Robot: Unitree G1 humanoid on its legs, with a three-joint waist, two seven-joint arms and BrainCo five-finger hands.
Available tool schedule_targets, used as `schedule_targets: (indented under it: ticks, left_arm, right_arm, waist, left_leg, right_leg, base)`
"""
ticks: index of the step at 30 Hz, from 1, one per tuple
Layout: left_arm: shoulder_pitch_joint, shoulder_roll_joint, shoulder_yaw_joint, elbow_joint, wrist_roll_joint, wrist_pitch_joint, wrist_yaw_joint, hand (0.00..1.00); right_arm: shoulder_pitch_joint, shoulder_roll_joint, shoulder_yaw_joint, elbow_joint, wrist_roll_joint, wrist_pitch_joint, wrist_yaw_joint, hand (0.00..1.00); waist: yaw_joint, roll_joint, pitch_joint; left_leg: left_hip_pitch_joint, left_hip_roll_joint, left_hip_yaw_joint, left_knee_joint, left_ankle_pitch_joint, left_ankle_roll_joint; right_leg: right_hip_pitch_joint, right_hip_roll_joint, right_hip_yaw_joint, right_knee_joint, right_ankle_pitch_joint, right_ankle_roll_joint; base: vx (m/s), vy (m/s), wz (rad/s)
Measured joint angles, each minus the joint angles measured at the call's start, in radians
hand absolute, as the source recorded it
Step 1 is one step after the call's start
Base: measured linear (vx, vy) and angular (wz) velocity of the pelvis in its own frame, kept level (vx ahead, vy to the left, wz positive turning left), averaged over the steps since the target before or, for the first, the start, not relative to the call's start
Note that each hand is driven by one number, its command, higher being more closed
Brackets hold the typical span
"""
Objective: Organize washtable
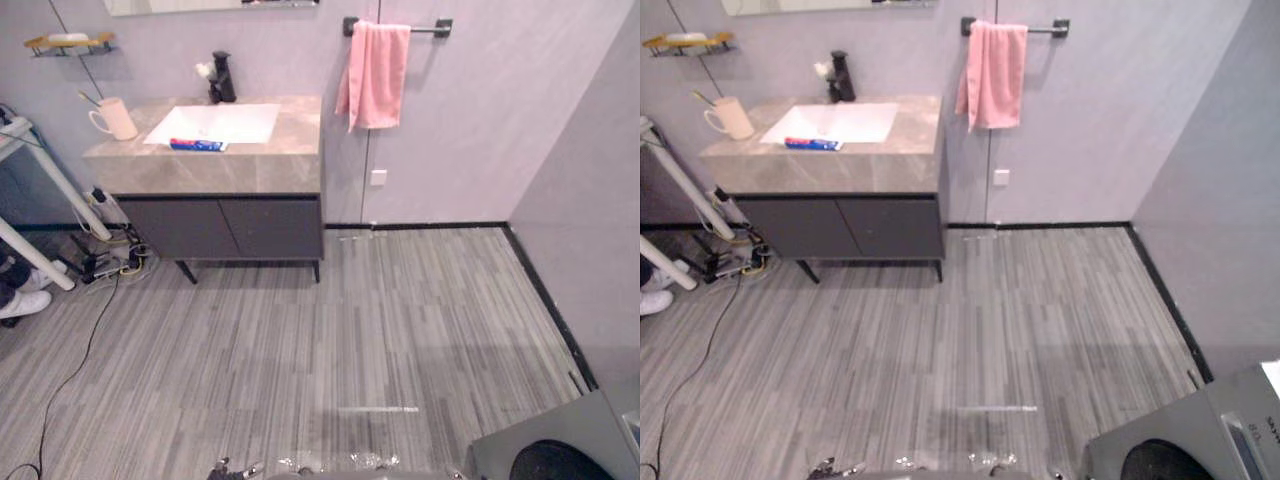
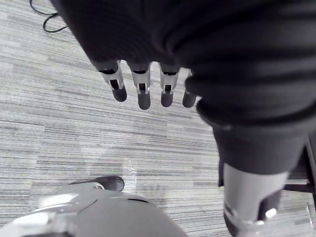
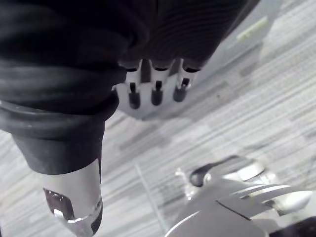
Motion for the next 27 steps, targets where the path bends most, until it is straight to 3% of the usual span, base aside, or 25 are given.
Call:
schedule_targets:
  ticks: [9,19,22,27]
  left_arm:
    - [-0.054,0.015,-0.001,0.012,0.038,-0.007,0.000,0.00]
    - [-0.072,0.012,-0.005,0.014,0.039,-0.009,0.000,0.00]
    - [-0.076,0.012,-0.006,0.013,0.038,-0.009,-0.001,0.00]
    - [-0.109,0.018,-0.003,0.012,0.037,-0.009,-0.002,0.00]
  right_arm:
    - [-0.069,0.012,-0.010,0.031,-0.065,-0.007,-0.016,0.00]
    - [-0.112,0.014,-0.010,0.026,-0.090,-0.010,-0.015,0.00]
    - [-0.112,0.015,-0.010,0.014,-0.089,-0.010,-0.016,0.00]
    - [-0.110,0.019,-0.028,-0.014,-0.079,-0.013,-0.016,0.00]
  waist:
    - [-0.002,-0.018,0.054]
    - [-0.003,-0.010,0.084]
    - [-0.002,-0.008,0.096]
    - [-0.003,-0.009,0.137]
  left_leg:
    - [0.067,-0.008,0.000,-0.062,0.028,0.001]
    - [0.100,-0.012,0.008,-0.076,0.024,-0.005]
    - [0.099,-0.009,0.019,-0.062,0.013,-0.022]
    - [-0.026,0.021,0.059,0.185,-0.088,-0.081]
  right_leg:
    - [0.082,-0.003,-0.037,-0.087,0.014,-0.002]
    - [0.112,-0.011,-0.047,-0.097,0.007,0.014]
    - [0.111,-0.011,-0.040,-0.083,0.004,0.011]
    - [0.029,-0.019,-0.032,0.074,-0.078,-0.003]
  base:
    - [0.13,-0.002,0.06]
    - [-0.01,-0.011,0.01]
    - [-0.06,-0.018,-0.07]
    - [-0.08,-0.029,0.01]
